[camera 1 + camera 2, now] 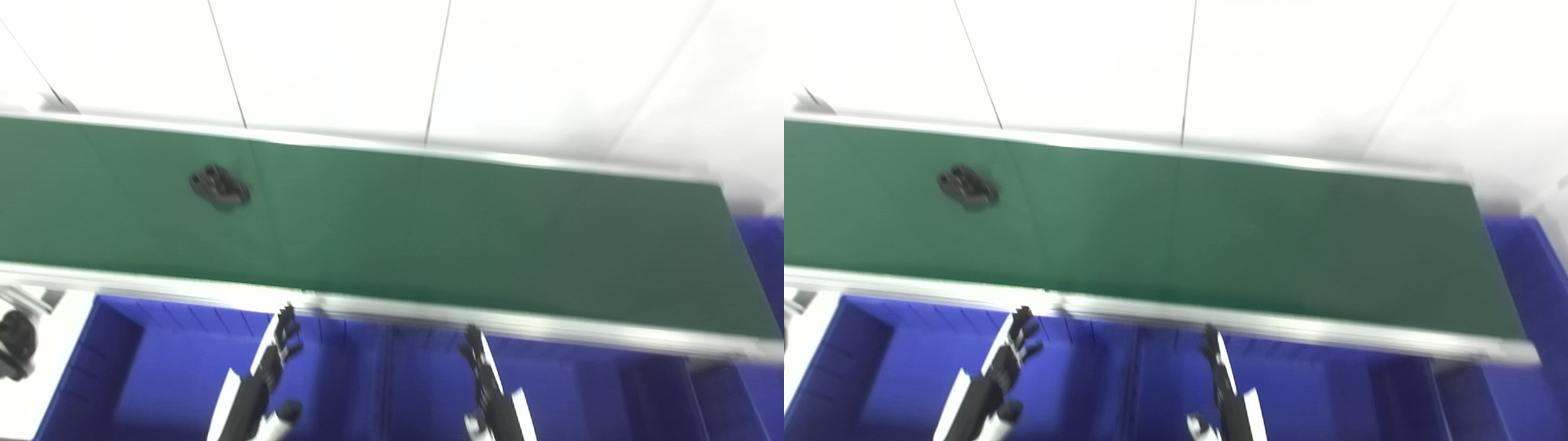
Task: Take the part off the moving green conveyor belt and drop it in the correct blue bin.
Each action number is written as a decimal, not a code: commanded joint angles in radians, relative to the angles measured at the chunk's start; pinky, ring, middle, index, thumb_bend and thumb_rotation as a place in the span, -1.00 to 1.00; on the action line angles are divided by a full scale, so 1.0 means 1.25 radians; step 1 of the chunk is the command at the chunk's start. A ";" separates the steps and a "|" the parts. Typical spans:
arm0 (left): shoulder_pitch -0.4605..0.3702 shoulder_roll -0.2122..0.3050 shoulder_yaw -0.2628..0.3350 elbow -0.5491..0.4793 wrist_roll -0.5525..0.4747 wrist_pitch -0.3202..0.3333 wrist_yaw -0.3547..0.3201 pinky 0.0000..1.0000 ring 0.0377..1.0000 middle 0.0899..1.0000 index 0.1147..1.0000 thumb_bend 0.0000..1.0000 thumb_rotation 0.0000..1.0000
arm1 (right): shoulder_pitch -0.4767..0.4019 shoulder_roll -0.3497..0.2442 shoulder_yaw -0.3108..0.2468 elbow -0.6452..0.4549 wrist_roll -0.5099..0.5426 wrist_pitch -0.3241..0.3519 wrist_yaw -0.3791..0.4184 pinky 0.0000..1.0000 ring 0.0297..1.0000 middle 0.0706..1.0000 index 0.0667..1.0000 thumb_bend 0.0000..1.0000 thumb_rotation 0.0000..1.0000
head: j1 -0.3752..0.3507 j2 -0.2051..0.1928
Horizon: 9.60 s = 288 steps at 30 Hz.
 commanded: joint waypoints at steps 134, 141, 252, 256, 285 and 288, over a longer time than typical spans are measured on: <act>0.001 -0.052 -0.054 0.003 0.122 0.019 0.008 0.57 0.88 1.00 1.00 0.54 0.92 | -0.929 0.033 0.168 0.451 -0.685 0.601 0.158 -0.04 0.09 0.23 0.47 0.99 0.31 | 0.123 -0.024; 0.024 -0.058 -0.059 -0.027 0.145 0.046 0.004 0.58 0.89 1.00 1.00 0.55 0.96 | -0.923 0.048 0.165 0.474 -0.655 0.584 0.098 -0.13 0.07 0.24 0.45 0.95 0.31 | 0.134 -0.017; -0.002 0.050 0.059 -0.284 -0.085 0.307 -0.137 1.00 0.99 1.00 1.00 0.69 0.91 | -0.109 0.093 0.036 -0.319 -1.107 0.597 0.558 0.27 0.39 0.50 0.49 0.89 0.23 | -0.256 0.290; -0.003 0.050 0.059 -0.270 -0.080 0.297 -0.140 1.00 0.99 1.00 1.00 0.70 0.91 | -0.106 0.095 0.031 -0.310 -1.083 0.596 0.534 0.47 0.47 0.62 0.63 0.99 0.45 | -0.238 0.272; -0.024 0.013 0.061 -0.072 -0.090 0.045 -0.119 0.97 0.98 1.00 1.00 0.88 0.81 | 0.082 0.109 -0.025 -0.116 -0.145 -0.046 0.002 0.70 0.75 0.82 0.99 0.85 1.00 | -0.132 0.116; -0.025 0.009 0.065 -0.075 -0.085 0.039 -0.121 0.98 1.00 1.00 1.00 0.97 0.84 | 0.062 0.086 -0.017 -0.096 -0.125 -0.046 -0.033 0.87 0.88 0.92 1.00 0.89 1.00 | -0.114 0.103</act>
